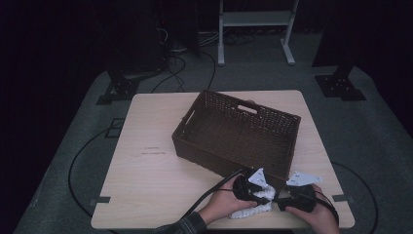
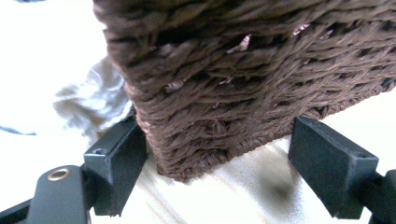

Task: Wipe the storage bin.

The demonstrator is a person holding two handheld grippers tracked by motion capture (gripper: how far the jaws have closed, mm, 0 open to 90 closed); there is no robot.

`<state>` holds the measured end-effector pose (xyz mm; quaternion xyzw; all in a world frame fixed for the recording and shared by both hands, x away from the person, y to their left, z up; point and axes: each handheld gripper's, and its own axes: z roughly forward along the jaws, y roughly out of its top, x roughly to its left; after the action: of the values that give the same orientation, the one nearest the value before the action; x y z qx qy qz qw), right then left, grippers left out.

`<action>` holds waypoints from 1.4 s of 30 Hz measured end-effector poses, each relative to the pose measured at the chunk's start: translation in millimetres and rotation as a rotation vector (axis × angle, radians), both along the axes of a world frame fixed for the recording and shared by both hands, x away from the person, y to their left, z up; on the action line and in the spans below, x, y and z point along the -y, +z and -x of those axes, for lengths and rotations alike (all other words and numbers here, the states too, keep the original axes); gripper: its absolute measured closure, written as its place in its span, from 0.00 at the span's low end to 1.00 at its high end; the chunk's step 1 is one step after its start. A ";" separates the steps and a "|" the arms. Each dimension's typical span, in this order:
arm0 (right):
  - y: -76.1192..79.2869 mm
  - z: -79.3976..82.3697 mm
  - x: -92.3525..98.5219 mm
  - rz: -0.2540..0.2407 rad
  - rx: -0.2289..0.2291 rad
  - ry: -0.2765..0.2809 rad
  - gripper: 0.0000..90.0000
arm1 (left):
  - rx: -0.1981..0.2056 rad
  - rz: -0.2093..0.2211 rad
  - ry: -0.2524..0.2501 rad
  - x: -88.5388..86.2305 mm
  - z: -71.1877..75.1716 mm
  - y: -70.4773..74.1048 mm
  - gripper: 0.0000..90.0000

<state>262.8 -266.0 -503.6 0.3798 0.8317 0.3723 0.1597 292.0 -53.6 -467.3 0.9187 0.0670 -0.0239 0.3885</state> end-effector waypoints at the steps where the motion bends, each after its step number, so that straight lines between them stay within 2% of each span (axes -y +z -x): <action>1: 0.0 0.0 0.0 0.000 0.000 0.000 0.21 | 0.004 0.003 -0.001 -1.4 0.4 2.2 0.78; 7: 0.0 -0.1 0.1 0.001 0.001 0.002 0.21 | 0.013 0.019 0.024 -19.5 1.7 14.6 0.78; 16: 0.0 -0.1 0.1 0.003 0.001 0.002 0.21 | 0.021 0.034 0.110 -61.6 -1.4 24.7 0.77; 22: 0.0 0.0 -0.1 0.003 0.001 0.001 0.21 | 0.027 0.036 0.173 -93.7 -4.2 26.5 0.77; 30: 0.0 -0.1 -0.1 0.002 0.000 0.000 0.21 | 0.042 0.009 0.252 -136.9 -5.9 26.8 0.77; 42: 0.1 -1.0 -0.1 0.002 -0.004 0.007 0.19 | 0.038 0.015 0.405 -199.1 -6.2 24.9 0.77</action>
<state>263.8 -265.8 -503.5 0.3774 0.8338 0.3713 0.1568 298.2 145.5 -442.3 0.8838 0.2428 0.0717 0.3935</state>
